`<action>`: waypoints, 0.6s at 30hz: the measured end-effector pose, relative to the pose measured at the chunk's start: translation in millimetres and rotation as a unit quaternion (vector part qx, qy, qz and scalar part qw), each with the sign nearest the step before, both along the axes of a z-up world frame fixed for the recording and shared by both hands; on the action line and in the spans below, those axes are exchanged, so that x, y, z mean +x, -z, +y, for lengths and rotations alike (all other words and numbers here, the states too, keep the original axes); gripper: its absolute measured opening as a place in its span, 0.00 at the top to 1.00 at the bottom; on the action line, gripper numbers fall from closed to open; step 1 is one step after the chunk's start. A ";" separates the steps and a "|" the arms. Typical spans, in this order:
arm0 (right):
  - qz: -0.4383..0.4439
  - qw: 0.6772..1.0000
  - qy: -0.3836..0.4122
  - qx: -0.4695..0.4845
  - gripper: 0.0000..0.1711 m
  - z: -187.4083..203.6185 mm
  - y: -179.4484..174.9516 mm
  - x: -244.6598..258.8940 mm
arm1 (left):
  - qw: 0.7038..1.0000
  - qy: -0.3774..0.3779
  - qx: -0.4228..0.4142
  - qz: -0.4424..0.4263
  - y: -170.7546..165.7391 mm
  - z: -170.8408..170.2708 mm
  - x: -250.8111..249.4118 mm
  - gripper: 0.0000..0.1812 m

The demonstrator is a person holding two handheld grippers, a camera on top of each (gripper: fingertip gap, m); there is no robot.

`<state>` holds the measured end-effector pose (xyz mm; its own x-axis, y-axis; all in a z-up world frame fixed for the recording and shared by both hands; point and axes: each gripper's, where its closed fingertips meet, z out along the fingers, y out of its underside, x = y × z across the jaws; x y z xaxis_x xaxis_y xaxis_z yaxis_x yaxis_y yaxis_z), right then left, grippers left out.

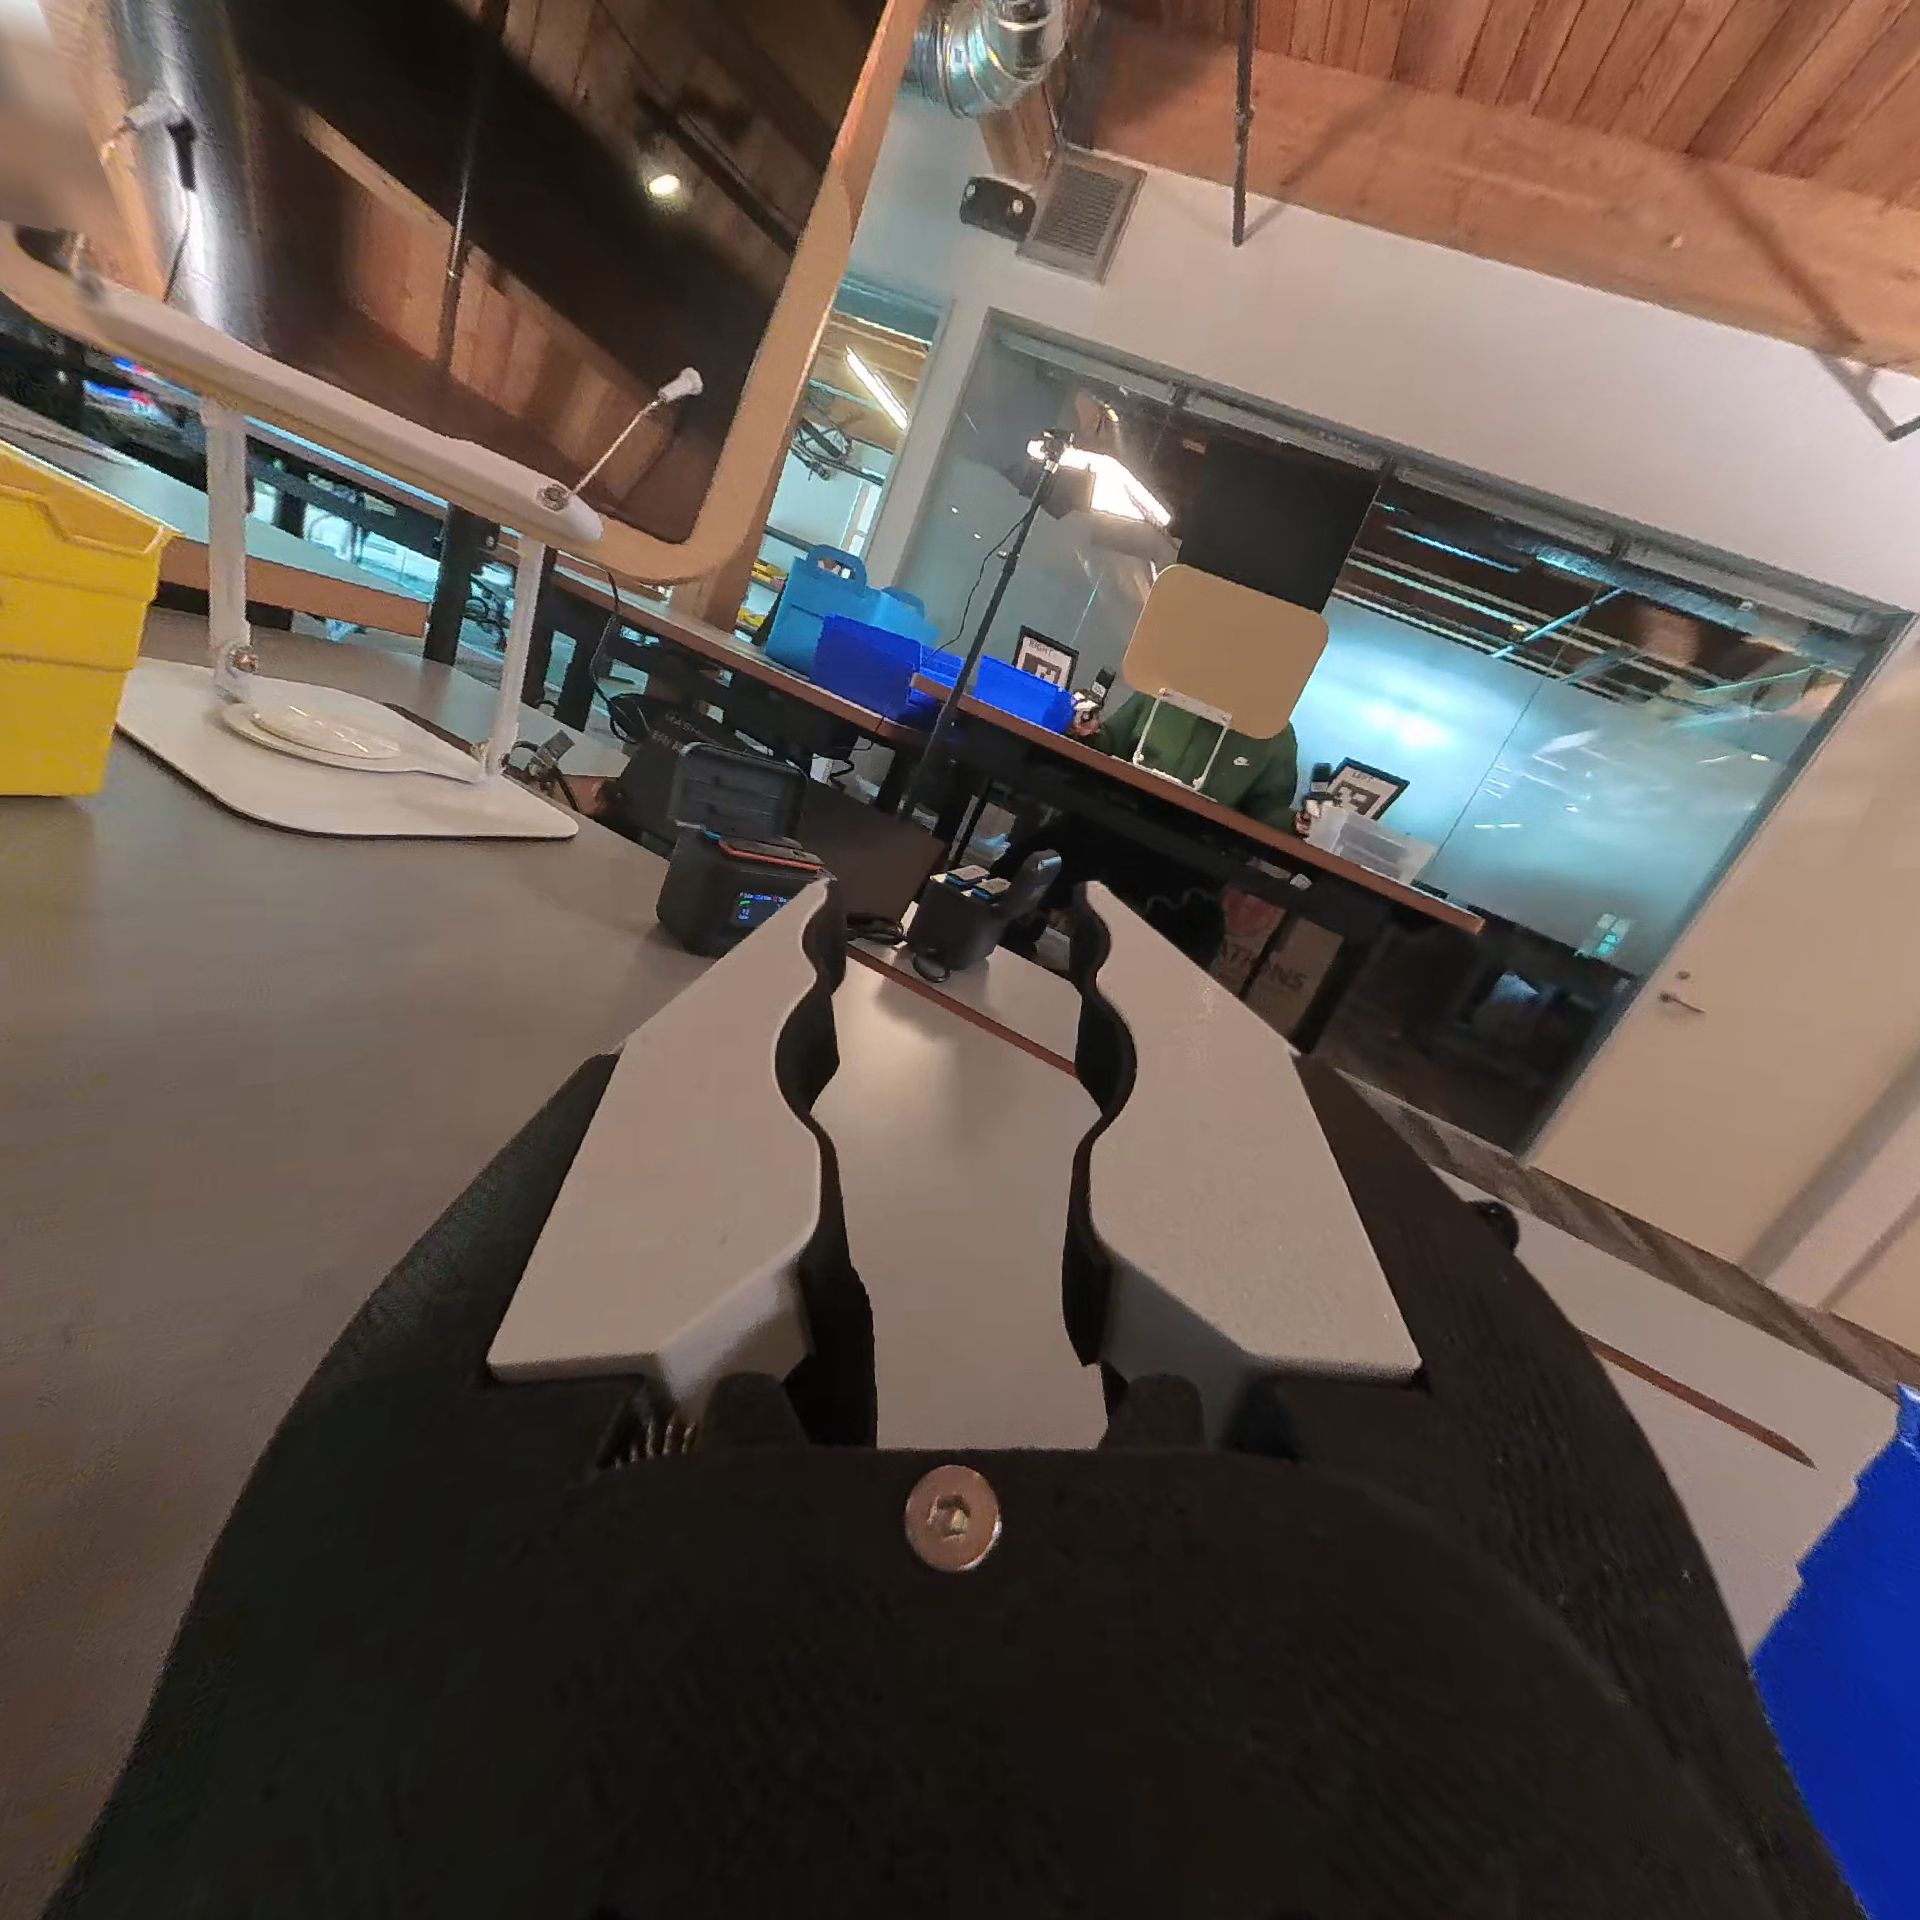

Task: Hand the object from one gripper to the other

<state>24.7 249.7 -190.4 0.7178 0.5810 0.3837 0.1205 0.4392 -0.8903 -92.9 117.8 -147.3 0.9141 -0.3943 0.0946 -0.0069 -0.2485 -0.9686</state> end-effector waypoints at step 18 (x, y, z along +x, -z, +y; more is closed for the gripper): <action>0.013 0.999 -0.015 -0.037 0.79 7.9 9.6 -1.6 | 0.887 -0.381 -0.260 -0.034 103.8 -164.9 -250.9 0.71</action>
